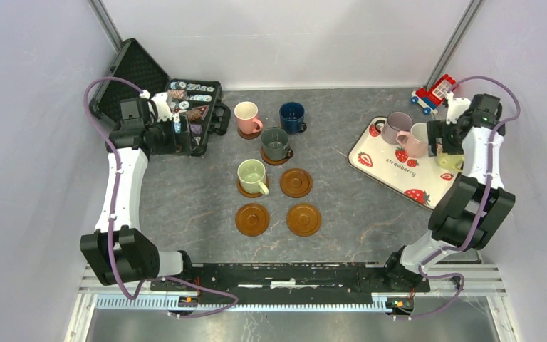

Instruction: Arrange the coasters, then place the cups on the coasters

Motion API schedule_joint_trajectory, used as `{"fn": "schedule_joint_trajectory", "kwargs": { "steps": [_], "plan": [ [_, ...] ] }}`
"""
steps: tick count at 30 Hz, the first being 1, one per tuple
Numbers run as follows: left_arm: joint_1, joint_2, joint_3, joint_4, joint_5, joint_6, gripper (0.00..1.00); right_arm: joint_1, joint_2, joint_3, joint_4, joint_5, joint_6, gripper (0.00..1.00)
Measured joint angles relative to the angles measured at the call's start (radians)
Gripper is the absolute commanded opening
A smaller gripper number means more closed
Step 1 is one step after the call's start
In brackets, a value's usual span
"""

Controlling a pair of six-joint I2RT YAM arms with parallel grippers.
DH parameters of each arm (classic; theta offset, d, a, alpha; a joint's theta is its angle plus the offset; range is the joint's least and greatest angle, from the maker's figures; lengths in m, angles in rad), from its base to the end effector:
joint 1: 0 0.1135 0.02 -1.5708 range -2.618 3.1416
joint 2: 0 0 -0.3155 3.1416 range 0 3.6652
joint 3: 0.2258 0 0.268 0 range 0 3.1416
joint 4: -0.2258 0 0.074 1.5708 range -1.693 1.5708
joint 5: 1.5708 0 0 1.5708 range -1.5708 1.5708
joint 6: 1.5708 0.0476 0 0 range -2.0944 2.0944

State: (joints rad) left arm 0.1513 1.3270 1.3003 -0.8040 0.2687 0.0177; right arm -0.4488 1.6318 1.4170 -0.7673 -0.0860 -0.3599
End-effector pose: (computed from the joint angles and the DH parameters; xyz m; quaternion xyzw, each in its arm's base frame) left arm 0.2860 0.0308 0.3841 -0.0133 0.9251 -0.0942 0.3677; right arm 0.3393 -0.1589 0.3304 0.0300 0.9557 -0.0762 0.2827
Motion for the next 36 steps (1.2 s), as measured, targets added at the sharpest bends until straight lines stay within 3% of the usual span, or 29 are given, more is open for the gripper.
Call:
{"fn": "schedule_joint_trajectory", "kwargs": {
  "steps": [8,14,22,30,36],
  "plan": [
    [0.0,0.0,0.0,0.022,0.072,0.031,1.0,-0.097,0.002,0.002,-0.028,-0.044,-0.299,0.98],
    [0.0,0.0,0.008,0.023,0.084,0.033,1.0,-0.17,0.059,0.045,-0.019,-0.049,-0.404,0.95],
    [0.0,0.0,0.021,0.025,0.1,0.034,1.0,-0.195,0.145,0.048,-0.02,-0.071,-0.46,0.86],
    [0.0,0.001,0.03,0.026,0.1,0.033,1.0,-0.193,0.188,0.044,0.006,-0.139,-0.482,0.67],
    [0.0,0.002,0.031,0.026,0.1,0.034,1.0,-0.195,0.188,0.005,0.08,-0.151,-0.446,0.58]
  ]
}}
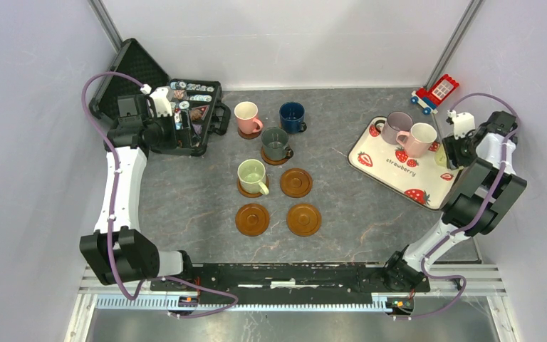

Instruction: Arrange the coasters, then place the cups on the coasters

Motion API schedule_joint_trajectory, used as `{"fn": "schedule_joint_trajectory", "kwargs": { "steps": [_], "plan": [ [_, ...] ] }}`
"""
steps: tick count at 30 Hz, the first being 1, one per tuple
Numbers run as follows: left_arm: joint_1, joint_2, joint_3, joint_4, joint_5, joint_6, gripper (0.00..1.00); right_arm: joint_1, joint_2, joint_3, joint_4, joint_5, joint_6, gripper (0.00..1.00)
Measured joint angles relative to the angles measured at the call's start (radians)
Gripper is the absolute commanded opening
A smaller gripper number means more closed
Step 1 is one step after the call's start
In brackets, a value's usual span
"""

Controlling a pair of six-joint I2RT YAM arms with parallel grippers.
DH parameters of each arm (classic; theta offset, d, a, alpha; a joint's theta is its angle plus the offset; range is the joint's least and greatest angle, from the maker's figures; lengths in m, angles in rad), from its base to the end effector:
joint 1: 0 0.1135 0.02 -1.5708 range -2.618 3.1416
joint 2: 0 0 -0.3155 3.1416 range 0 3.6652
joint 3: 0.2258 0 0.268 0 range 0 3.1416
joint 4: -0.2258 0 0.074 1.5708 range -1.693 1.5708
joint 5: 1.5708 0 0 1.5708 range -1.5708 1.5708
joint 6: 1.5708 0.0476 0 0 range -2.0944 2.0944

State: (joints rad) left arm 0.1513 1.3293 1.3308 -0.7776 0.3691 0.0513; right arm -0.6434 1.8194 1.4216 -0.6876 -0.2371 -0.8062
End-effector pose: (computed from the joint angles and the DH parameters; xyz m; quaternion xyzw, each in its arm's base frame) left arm 0.2894 0.0268 0.3973 0.0256 0.9088 -0.1299 0.3956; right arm 0.3410 -0.2417 0.2671 -0.1067 0.9584 -0.0723 0.2548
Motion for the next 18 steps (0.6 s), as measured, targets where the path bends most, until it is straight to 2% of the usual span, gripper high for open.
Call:
{"fn": "schedule_joint_trajectory", "kwargs": {
  "steps": [5,9,12,18],
  "plan": [
    [0.0,0.003,0.001,0.0,0.0,0.0,1.0,0.0,0.0,-0.074,0.075,-0.009,0.026,0.43],
    [0.0,0.003,0.002,0.0,0.0,0.006,1.0,0.0,-0.002,-0.124,0.116,-0.011,0.043,0.23],
    [0.0,0.003,0.002,0.0,0.0,0.01,1.0,-0.005,-0.015,-0.151,0.148,-0.01,0.056,0.0],
    [0.0,0.003,0.002,0.0,0.0,0.014,1.0,-0.008,-0.104,-0.228,0.154,-0.008,0.083,0.0]
  ]
}}
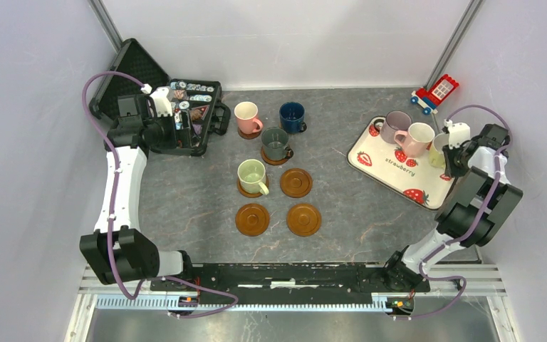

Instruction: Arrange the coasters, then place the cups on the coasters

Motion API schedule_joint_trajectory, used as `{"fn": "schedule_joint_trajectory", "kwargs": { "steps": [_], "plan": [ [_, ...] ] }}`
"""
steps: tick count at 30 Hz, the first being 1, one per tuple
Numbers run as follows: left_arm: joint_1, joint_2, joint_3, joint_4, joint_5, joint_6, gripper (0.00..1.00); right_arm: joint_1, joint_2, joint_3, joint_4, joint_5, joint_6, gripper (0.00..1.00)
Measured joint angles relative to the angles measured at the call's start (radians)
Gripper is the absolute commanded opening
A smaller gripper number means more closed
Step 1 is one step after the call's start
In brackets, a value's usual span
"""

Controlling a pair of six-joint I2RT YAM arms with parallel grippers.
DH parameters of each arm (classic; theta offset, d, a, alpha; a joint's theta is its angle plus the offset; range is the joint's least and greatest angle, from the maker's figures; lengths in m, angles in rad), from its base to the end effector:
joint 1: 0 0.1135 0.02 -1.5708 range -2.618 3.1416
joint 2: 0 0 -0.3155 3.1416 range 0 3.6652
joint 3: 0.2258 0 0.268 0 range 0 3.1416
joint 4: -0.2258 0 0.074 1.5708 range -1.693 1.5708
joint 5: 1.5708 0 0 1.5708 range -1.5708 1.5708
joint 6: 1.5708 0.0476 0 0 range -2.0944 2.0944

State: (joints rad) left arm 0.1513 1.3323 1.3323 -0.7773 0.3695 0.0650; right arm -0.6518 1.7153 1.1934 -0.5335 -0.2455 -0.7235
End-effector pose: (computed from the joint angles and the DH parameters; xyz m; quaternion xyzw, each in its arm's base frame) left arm 0.2903 0.0269 0.3970 0.0318 0.9088 -0.1274 0.3959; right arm 0.3099 -0.2219 0.2429 -0.0656 0.9580 -0.0691 0.2706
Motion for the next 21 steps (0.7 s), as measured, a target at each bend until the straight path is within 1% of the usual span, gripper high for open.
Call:
{"fn": "schedule_joint_trajectory", "kwargs": {
  "steps": [8,13,16,21],
  "plan": [
    [0.0,-0.004,0.0,0.0,0.0,0.02,1.0,-0.002,-0.159,-0.014,-0.023,-0.043,0.053,0.0],
    [0.0,-0.022,-0.01,0.003,0.005,0.026,1.0,0.025,-0.27,-0.018,-0.089,-0.094,0.1,0.0],
    [0.0,-0.027,-0.013,0.004,0.014,0.026,1.0,0.114,-0.344,-0.038,-0.118,-0.105,0.149,0.0],
    [0.0,-0.043,-0.027,0.01,0.026,0.026,1.0,0.402,-0.433,-0.049,-0.137,-0.124,0.259,0.0]
  ]
}}
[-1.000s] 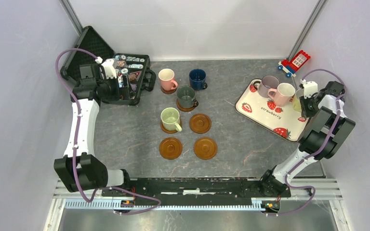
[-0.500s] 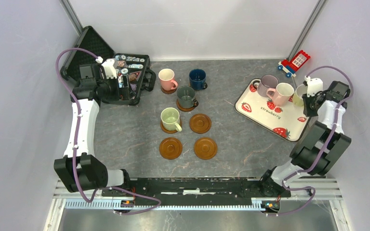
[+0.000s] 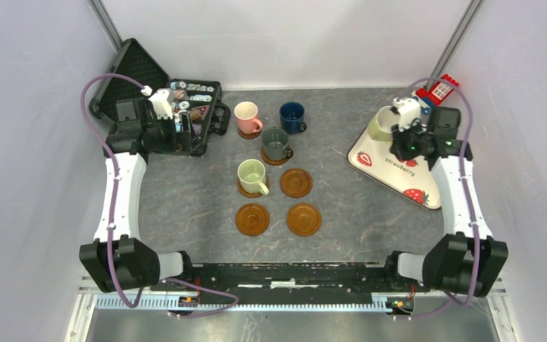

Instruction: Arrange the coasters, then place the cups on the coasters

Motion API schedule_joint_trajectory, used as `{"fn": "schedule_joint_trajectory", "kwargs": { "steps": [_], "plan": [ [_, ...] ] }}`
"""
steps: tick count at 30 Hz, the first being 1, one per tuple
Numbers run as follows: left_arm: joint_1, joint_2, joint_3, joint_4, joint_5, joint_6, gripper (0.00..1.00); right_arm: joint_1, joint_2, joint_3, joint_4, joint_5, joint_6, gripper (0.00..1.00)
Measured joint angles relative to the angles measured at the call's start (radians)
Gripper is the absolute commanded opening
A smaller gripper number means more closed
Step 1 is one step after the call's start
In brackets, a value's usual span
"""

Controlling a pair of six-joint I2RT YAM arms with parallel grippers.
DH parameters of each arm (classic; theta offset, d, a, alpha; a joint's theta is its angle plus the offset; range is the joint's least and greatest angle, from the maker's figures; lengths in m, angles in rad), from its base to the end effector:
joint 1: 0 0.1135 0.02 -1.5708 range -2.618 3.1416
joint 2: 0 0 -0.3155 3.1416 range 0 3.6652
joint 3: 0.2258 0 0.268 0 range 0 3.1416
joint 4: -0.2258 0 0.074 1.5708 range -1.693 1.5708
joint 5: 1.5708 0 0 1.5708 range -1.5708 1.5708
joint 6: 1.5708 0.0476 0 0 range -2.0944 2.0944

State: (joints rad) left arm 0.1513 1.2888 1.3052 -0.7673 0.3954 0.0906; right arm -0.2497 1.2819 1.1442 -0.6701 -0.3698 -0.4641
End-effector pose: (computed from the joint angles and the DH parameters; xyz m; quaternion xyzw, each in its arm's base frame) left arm 0.2782 0.0239 0.4004 0.0510 0.9012 -0.1317 0.4097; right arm 0.2745 -0.0522 0.3539 -0.1657 0.8997 0.0320 0.4025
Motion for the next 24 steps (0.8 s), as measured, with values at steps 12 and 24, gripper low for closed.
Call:
{"fn": "schedule_joint_trajectory", "kwargs": {
  "steps": [12,24],
  "plan": [
    [0.0,-0.084,-0.054,0.0,-0.001,0.0,1.0,0.482,-0.059,-0.1,0.051,0.103,0.262,0.0],
    [0.0,-0.084,-0.085,0.016,-0.002,-0.04,1.0,0.858,-0.006,-0.243,0.147,0.193,0.398,0.0]
  ]
}}
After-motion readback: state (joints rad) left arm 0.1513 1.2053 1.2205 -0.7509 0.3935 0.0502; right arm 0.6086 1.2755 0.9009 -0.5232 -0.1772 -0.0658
